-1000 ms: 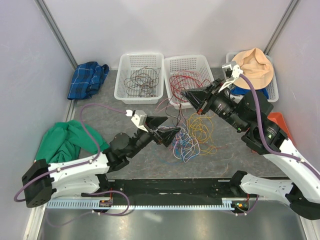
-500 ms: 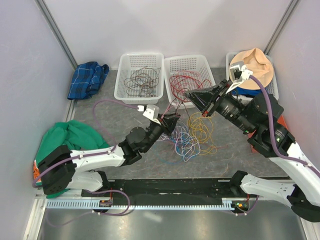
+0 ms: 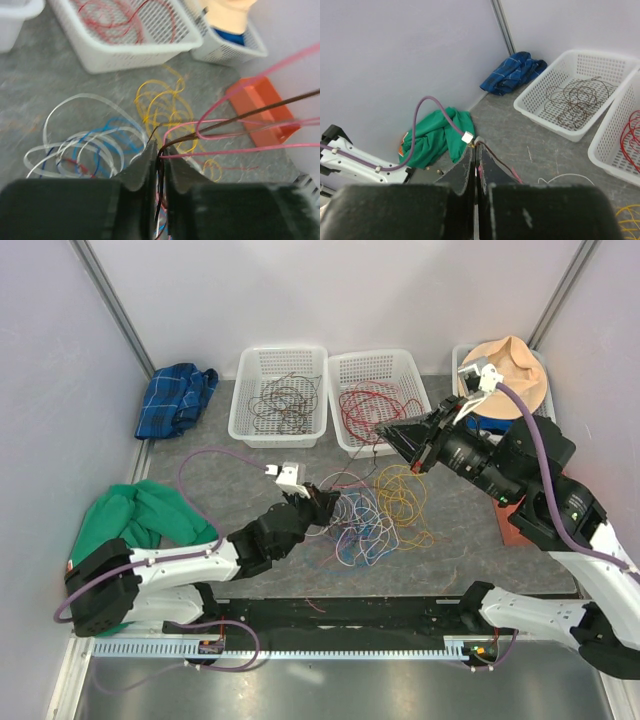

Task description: Untangle the cables

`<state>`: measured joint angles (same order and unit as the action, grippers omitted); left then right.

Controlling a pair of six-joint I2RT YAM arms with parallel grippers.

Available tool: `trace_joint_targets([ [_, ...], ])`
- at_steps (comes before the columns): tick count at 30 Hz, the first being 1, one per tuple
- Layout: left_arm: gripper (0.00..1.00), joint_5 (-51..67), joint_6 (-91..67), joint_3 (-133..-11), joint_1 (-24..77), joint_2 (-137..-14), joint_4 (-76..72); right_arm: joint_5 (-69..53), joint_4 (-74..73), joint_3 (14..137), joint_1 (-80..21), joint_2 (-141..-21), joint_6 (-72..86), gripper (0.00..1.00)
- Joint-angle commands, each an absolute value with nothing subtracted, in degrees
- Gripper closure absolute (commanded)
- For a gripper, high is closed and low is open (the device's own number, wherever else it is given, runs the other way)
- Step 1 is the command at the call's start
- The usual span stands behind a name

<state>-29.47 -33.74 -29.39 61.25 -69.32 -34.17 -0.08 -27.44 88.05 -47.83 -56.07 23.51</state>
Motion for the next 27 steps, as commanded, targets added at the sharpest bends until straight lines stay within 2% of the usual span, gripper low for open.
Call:
trace_joint_targets([
  [1, 0.68, -35.2, -44.2, -26.0, 61.0, -67.1, -12.6, 1.7, -20.1, 92.5, -48.0, -54.7, 22.3, 1.0],
  [2, 0.53, -35.0, -45.3, -26.1, 61.0, -65.6, -10.1, 2.0, -20.0, 92.6, -47.8, -54.7, 22.2, 1.0],
  [3, 0.29, -35.0, -45.8, -26.5, 61.1, -64.6, -6.3, 2.5, -20.1, 92.7, -47.9, -54.7, 21.9, 1.0],
  [4, 0.17, -35.0, -46.0, -26.5, 61.0, -63.6, -4.5, 2.6, -20.2, 92.9, -47.9, -54.8, 21.7, 1.0],
  [5, 0.01, -35.1, -46.2, -26.3, 61.1, -60.7, -3.4, 2.6, -20.5, 93.2, -47.9, -54.9, 21.6, 1.0],
  [7, 0.0, -34.8, -45.6, -24.9, 61.1, -56.8, -2.5, 2.7, -20.7, 93.7, -47.9, -55.3, 21.4, 1.0],
  [12, 0.0, -34.5, -39.6, -21.1, 61.1, -38.4, -3.4, 3.2, -21.0, 93.3, -47.9, -55.5, 21.1, 1.0],
  [17, 0.0, -32.4, -26.9, -18.5, 61.0, -25.9, -15.4, 1.9, -21.0, 91.7, -47.9, -55.4, 22.0, 1.0],
  [21, 0.0, -24.4, -16.0, -22.4, 61.1, -28.8, -27.1, 0.1, -20.7, 90.4, -47.9, -55.5, 22.8, 1.0],
  [27, 0.0, -13.0, -7.1, -35.8, 61.1, -46.4, -31.7, -2.9, -19.9, 88.3, -47.9, -56.1, 25.0, 1.0],
])
